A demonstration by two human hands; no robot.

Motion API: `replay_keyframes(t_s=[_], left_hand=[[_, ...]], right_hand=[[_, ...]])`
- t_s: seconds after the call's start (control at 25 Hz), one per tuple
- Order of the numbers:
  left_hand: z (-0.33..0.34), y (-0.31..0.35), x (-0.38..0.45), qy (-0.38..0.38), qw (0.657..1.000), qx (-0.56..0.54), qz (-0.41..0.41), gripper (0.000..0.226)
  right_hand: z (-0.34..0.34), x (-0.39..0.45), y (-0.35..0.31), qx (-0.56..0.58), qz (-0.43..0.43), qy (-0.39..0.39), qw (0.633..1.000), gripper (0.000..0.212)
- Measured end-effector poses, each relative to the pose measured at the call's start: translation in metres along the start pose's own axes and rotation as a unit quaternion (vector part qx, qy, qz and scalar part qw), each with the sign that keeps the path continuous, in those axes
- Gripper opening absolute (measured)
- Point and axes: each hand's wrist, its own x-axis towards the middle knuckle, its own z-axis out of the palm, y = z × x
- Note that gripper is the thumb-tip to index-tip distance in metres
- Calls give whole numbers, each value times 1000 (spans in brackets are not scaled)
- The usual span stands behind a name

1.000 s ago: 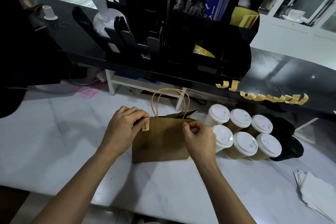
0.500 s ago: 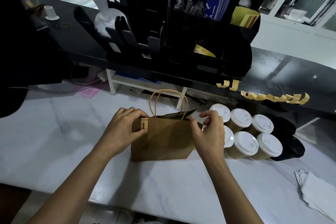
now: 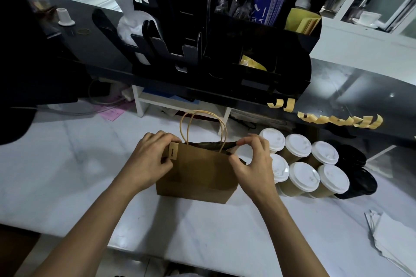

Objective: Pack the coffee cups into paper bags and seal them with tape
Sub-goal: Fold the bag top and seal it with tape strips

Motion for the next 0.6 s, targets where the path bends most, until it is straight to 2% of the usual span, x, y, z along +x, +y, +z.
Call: replay_keyframes(t_s=[0.16, 0.32, 0.48, 0.6], left_hand=[[0, 10, -2, 52, 998, -17, 13, 42], [3, 29, -4, 196, 978, -56, 37, 28], [13, 55, -12, 315, 947, -31, 59, 27], [19, 66, -15, 325, 940, -17, 104, 25]], right_hand=[[-4, -3, 0, 6, 8, -30, 1000, 42], [-6, -4, 3, 31, 20, -29, 999, 51], [-10, -1, 8, 50, 15, -35, 998, 54], [-11, 2, 13, 55, 13, -36, 998, 53]])
